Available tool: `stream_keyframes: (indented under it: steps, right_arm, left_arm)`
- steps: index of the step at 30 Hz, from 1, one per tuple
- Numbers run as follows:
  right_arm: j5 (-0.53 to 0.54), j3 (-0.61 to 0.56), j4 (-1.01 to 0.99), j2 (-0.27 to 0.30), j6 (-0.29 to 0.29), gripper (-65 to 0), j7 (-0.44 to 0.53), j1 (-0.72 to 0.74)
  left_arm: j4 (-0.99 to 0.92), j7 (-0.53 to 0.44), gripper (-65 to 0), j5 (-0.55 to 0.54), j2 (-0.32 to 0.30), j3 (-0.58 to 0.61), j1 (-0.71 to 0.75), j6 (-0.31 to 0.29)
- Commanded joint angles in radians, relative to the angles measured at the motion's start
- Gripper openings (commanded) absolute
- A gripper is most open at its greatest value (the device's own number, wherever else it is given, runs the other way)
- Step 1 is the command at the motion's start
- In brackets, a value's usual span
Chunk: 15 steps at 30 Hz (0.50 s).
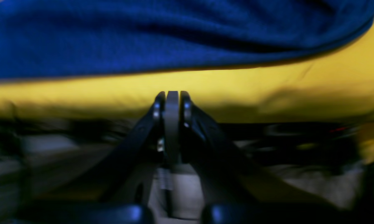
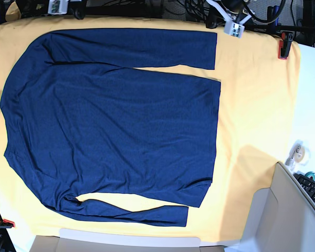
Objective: Fold the T-shirt properly
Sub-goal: 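Move both grippers down to the shirt's shoulder edge corners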
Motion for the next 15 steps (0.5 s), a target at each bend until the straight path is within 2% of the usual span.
stream_keyframes:
  steps: [1, 4, 6, 8, 11, 13, 15]
  right_arm:
    - [0.079, 0.034, 0.013, 0.020, 0.032, -65.0, 0.003, -0.007]
    - [0.304, 0.150, 0.016, 0.027, 0.150, -65.0, -0.086, 0.003]
    - [0.387, 0.222, 0.017, 0.023, 0.201, -65.0, -0.153, 0.020]
    - [0.446, 0.316, 0.017, 0.011, 0.213, -65.0, -0.225, 0.029]
    - [0.521, 0.460, 0.017, -0.037, 0.219, -63.9, -0.321, 0.043]
    - [0.591, 0.551, 0.017, -0.052, 0.257, -57.9, -0.400, 0.058]
    - [0.664, 0.643, 0.016, -0.069, 0.290, -48.2, -0.495, 0.067]
  left_arm:
    - [0.017, -0.001, -65.0, -0.053, -0.007, -0.019, -0.007, -0.026]
    - [0.016, 0.051, -65.0, -0.150, -0.021, -0.065, -0.039, -0.062]
    - [0.016, 0.072, -63.3, -0.210, -0.022, -0.092, -0.054, -0.074]
    - [0.016, 0.097, -59.6, -0.259, -0.022, -0.117, -0.070, -0.088]
    - [0.016, 0.127, -55.7, -0.320, -0.022, -0.161, -0.094, -0.094]
    - [0.016, 0.144, -54.8, -0.345, -0.022, -0.184, -0.111, -0.094]
    - [0.016, 0.164, -54.3, -0.348, -0.022, -0.190, -0.128, -0.094]
